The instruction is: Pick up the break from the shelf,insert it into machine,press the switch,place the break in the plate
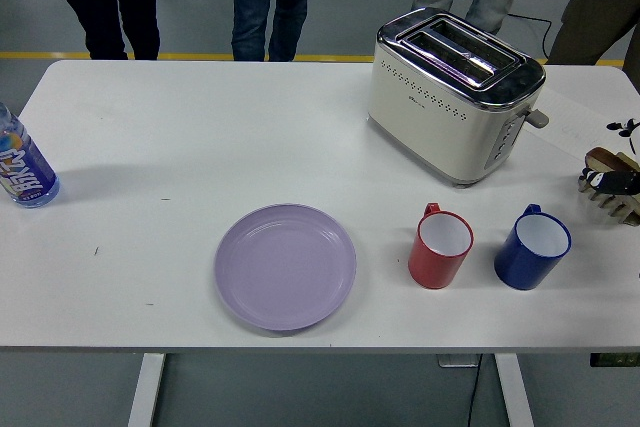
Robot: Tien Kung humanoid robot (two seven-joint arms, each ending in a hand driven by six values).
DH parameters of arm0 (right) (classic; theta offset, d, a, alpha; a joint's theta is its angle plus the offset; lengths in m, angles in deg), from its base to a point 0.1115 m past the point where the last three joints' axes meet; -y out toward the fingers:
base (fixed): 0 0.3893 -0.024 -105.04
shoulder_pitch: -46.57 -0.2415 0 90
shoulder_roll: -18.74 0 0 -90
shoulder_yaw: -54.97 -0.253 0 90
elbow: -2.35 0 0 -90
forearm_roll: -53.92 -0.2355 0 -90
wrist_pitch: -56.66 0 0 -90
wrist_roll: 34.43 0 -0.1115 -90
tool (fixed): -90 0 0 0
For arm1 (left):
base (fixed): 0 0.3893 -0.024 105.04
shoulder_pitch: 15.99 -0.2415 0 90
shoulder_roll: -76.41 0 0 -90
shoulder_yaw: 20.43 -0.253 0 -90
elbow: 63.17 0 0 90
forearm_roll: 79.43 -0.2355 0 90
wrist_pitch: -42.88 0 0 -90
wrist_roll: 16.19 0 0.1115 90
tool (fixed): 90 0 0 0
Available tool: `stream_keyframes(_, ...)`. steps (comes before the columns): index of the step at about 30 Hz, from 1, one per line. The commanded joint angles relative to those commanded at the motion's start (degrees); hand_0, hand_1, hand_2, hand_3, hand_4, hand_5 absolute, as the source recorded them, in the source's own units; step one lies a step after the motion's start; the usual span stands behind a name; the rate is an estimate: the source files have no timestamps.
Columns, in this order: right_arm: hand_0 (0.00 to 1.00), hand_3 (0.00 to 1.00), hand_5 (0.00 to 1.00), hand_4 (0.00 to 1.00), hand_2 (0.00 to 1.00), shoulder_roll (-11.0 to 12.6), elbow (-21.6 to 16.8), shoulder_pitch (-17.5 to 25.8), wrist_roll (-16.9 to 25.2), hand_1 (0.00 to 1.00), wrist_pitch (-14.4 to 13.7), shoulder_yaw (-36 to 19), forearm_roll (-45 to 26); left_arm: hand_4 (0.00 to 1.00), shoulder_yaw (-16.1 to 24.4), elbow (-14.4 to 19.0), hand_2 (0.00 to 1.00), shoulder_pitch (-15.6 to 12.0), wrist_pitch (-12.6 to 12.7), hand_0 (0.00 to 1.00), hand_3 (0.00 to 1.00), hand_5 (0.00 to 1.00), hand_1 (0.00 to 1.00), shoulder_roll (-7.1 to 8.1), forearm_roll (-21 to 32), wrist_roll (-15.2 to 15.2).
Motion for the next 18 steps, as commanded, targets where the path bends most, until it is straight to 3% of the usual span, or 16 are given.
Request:
stream_keyframes(7, 0.816, 0.782, 0.175, 0.76, 0.766, 0.4, 1.8, -1.2, -0.8, 0.737, -1.0, 0.8, 0.8, 0.327, -0.1, 0.0, 0.476, 0.2, 0.0, 0.628, 0.539, 0.814, 0.489, 0.04, 0.1, -0.1)
stream_keyframes(18, 0.767, 0.755, 0.179, 0.747, 0.73, 0.4, 4.7, -2.7, -1.8, 0.693, 0.1, 2.4, 1.2, 0.329, 0.0, 0.0, 0.473, 0.3, 0.1, 0.628, 0.54, 0.814, 0.49, 0.06, 0.1, -0.1)
